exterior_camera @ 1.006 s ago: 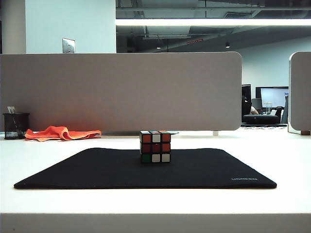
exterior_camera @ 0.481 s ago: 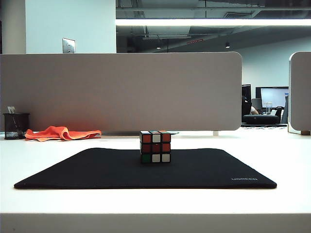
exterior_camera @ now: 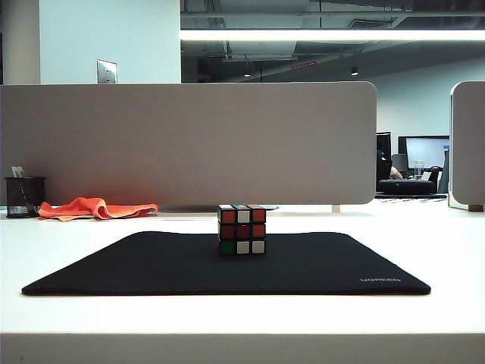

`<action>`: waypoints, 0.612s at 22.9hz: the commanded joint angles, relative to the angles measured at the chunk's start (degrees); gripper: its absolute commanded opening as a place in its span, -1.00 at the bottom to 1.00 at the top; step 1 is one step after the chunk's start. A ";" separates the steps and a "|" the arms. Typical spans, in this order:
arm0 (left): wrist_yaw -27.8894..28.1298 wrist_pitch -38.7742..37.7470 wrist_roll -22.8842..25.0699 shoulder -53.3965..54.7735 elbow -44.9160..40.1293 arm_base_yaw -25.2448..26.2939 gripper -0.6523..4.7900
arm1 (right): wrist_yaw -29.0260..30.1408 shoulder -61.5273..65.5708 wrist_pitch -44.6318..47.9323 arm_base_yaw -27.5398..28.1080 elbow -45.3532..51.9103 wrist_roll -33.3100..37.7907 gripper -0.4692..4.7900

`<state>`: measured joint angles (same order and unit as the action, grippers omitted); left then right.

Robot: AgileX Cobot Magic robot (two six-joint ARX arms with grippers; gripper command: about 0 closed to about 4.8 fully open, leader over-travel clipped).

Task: Pick up the cube on the right side of the mouse pad, then place it in the center of the mouse pad.

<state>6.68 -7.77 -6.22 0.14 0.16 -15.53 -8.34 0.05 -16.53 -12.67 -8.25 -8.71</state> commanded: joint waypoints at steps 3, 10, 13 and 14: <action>-0.42 2.99 0.20 0.02 0.55 0.09 -0.78 | 0.33 -0.13 4.79 0.00 -0.31 2.51 -0.82; -0.26 5.38 0.22 0.02 1.99 0.09 -0.78 | 0.37 -0.13 7.52 -0.02 -0.28 3.15 -0.82; -0.28 4.87 0.17 0.02 1.99 0.07 -0.78 | 0.46 -0.11 5.55 -0.02 -0.26 3.13 -0.82; -0.33 4.81 0.17 0.02 1.97 0.09 -0.78 | 0.57 -0.13 5.03 -0.02 -0.26 3.15 -0.82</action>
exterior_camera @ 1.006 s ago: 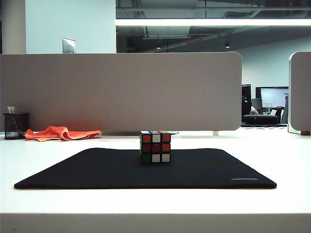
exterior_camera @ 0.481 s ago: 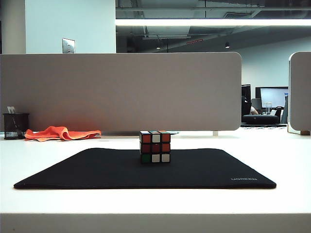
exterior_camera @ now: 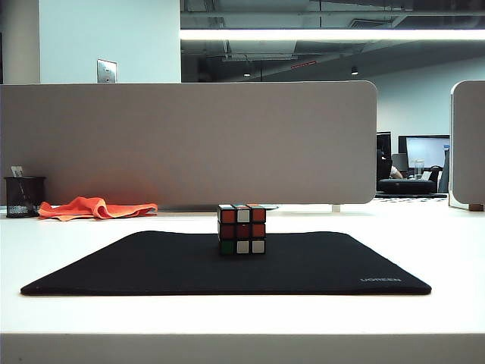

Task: Pick up the cube on the right side of the mouse pad, then place it in the center of the mouse pad.

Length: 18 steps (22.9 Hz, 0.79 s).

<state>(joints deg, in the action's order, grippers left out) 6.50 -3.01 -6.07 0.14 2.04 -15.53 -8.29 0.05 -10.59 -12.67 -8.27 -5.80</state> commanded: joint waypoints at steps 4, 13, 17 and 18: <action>-0.13 0.04 0.02 0.02 0.09 0.09 -0.78 | 0.72 -0.11 -2.62 -0.04 -0.24 1.29 -0.82; -0.11 0.04 0.02 0.02 0.09 0.09 -0.78 | 0.72 -0.11 -3.17 0.00 -0.24 1.29 -0.82; -0.11 0.04 0.02 0.02 0.09 0.09 -0.78 | 0.72 -0.11 -3.17 0.00 -0.24 1.29 -0.82; -0.11 0.04 0.02 0.02 0.09 0.09 -0.78 | 0.72 -0.11 -3.17 0.00 -0.24 1.29 -0.82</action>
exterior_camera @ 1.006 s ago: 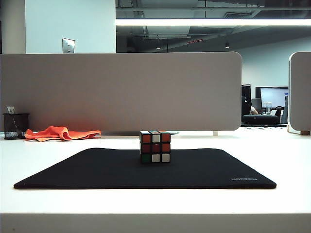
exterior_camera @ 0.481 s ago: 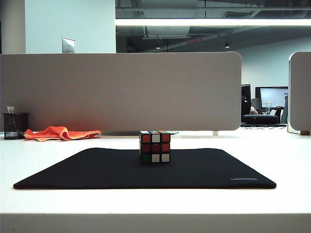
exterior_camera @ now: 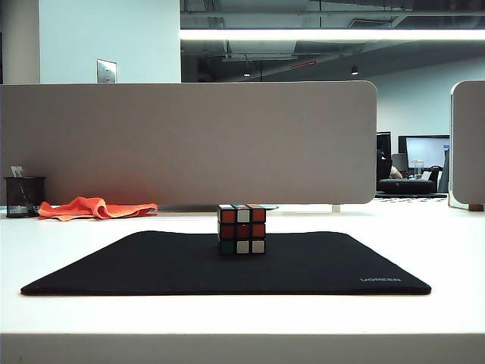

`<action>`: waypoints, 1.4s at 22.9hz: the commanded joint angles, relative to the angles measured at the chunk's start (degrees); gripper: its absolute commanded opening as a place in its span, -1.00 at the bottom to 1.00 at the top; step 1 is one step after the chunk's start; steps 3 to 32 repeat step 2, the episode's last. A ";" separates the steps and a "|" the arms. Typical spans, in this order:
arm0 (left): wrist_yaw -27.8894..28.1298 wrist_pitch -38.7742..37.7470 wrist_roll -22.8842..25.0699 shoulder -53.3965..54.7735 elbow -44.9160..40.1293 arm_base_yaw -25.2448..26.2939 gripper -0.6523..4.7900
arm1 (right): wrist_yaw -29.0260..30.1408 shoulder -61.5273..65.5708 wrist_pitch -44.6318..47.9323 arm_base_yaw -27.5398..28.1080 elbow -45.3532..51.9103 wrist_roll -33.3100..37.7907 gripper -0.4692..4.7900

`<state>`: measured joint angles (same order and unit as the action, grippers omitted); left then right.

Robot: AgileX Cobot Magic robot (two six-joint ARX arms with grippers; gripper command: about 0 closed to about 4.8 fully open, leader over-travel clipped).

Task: Pick up the cube on the right side of the mouse pad, then place it in the center of the mouse pad.

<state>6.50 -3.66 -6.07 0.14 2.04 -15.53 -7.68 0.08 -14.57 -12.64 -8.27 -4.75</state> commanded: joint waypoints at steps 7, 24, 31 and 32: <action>-0.11 0.70 0.02 0.02 0.09 0.09 -0.78 | 0.11 -0.13 0.81 -0.02 -0.24 0.24 -0.82; -0.11 0.70 0.02 0.02 0.09 0.09 -0.78 | 0.11 -0.13 0.81 -0.02 -0.24 0.24 -0.82; -0.11 0.70 0.02 0.02 0.09 0.09 -0.78 | 0.11 -0.13 0.81 -0.02 -0.24 0.24 -0.82; -0.11 0.70 0.02 0.02 0.09 0.09 -0.78 | 0.11 -0.13 0.81 -0.02 -0.24 0.24 -0.82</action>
